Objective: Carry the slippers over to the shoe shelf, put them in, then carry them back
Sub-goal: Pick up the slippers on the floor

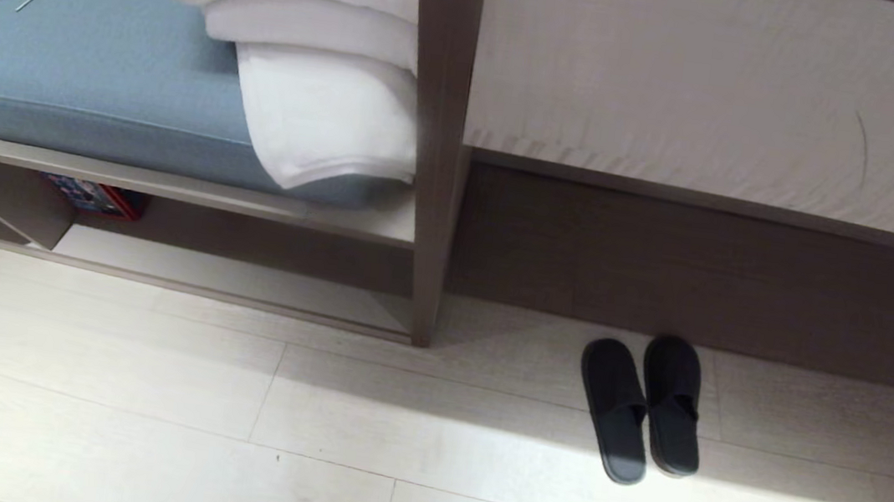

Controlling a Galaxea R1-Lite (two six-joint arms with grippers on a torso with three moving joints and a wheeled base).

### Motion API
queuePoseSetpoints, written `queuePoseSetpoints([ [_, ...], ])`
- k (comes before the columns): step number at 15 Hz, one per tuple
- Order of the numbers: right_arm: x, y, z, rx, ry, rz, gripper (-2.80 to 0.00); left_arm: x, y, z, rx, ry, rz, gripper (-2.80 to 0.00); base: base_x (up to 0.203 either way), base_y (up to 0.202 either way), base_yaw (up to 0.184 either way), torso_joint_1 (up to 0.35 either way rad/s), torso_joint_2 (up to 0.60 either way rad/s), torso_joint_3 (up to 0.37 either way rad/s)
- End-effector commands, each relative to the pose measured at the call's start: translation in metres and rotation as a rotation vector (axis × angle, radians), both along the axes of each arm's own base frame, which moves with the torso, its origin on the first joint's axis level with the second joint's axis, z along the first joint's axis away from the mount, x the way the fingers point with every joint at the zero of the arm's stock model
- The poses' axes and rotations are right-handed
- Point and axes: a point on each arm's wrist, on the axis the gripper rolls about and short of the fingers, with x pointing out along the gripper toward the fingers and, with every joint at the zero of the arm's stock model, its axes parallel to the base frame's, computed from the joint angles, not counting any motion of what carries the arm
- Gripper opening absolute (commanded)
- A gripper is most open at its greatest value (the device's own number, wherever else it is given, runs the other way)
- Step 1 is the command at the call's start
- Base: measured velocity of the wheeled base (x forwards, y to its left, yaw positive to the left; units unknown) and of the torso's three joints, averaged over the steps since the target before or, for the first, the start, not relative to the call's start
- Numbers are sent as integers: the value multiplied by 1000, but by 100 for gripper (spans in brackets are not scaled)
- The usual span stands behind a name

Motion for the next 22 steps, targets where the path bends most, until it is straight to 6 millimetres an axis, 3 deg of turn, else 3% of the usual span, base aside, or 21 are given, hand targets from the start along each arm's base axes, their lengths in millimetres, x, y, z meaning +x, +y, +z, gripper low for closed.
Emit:
queuePoseSetpoints([
  [1,0,0,0,-1,2,0,-280,0,0,0,-2,0,0,-280,0,0,0,1,-2,-193],
  [22,0,0,0,-1,2,0,-280,0,0,0,-2,0,0,-280,0,0,0,1,2,-199],
])
